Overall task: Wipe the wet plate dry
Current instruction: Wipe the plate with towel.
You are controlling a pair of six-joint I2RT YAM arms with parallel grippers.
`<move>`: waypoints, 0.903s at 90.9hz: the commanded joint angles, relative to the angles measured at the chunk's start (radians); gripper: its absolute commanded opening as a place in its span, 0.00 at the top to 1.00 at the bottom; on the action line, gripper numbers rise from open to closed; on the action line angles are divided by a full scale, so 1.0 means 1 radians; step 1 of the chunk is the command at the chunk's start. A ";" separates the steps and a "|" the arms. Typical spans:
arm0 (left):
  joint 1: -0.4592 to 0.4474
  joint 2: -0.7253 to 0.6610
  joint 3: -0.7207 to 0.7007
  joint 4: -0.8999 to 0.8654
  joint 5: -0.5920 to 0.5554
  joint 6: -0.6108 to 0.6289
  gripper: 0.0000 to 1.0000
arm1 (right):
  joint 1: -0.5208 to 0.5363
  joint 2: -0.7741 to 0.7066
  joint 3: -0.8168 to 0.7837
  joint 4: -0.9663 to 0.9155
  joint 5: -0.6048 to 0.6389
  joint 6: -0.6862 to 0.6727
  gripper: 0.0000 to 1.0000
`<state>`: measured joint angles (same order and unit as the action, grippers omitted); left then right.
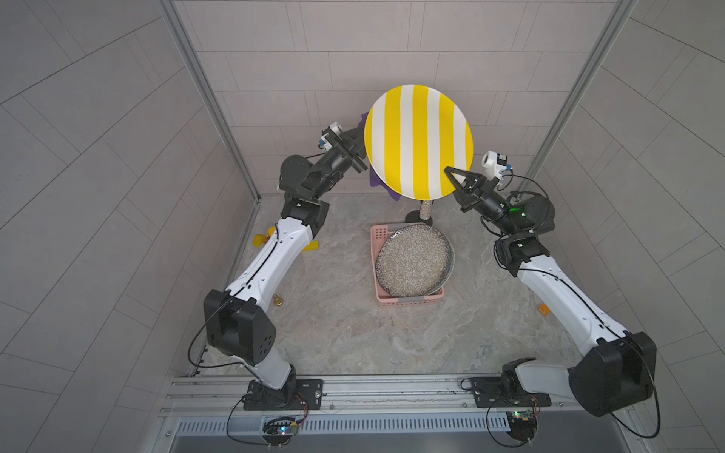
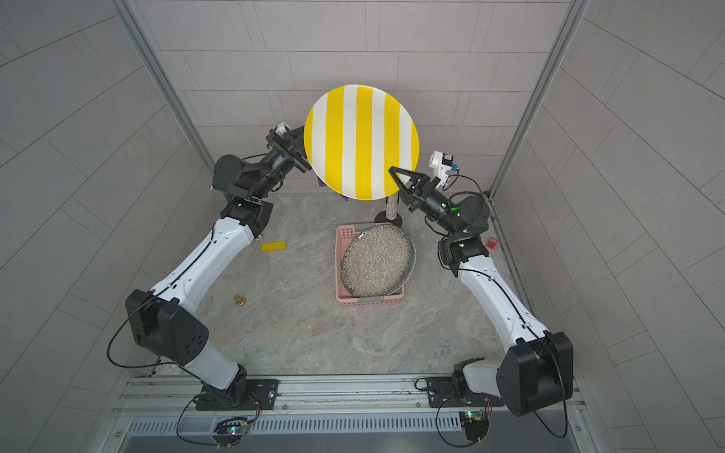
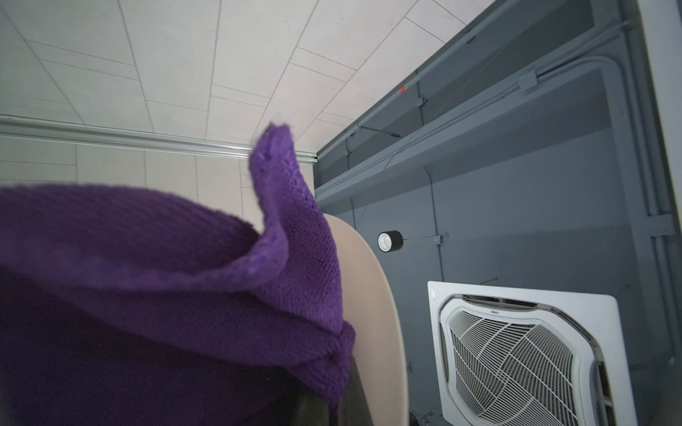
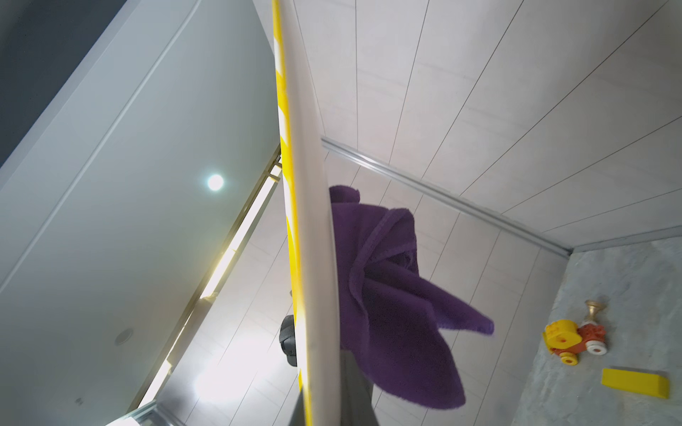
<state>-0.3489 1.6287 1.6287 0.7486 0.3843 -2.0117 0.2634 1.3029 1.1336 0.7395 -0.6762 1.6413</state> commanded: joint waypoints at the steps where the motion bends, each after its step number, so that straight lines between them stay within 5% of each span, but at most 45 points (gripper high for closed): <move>1: -0.045 0.007 0.064 0.139 -0.040 -0.159 1.00 | 0.038 0.043 0.063 0.102 0.012 0.022 1.00; 28: -0.190 0.026 0.090 0.163 -0.074 -0.174 1.00 | -0.048 0.269 0.408 0.150 0.095 0.078 1.00; 44: -0.150 0.008 0.117 0.123 -0.076 -0.121 1.00 | -0.096 0.158 0.231 0.180 0.015 0.094 1.00; 59: -0.153 0.036 0.128 0.169 -0.120 -0.146 1.00 | 0.054 0.028 0.016 0.189 0.044 0.056 1.00; 69: -0.180 0.041 0.157 0.117 -0.078 -0.097 1.00 | 0.155 0.055 0.076 0.110 0.069 -0.027 1.00; 82: -0.223 0.035 0.144 0.126 -0.027 -0.078 1.00 | 0.113 0.153 0.236 0.107 0.154 -0.045 1.00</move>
<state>-0.5270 1.6810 1.7428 0.7940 0.2718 -2.0117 0.4259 1.3975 1.2724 0.8875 -0.6186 1.6409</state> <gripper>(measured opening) 0.057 0.084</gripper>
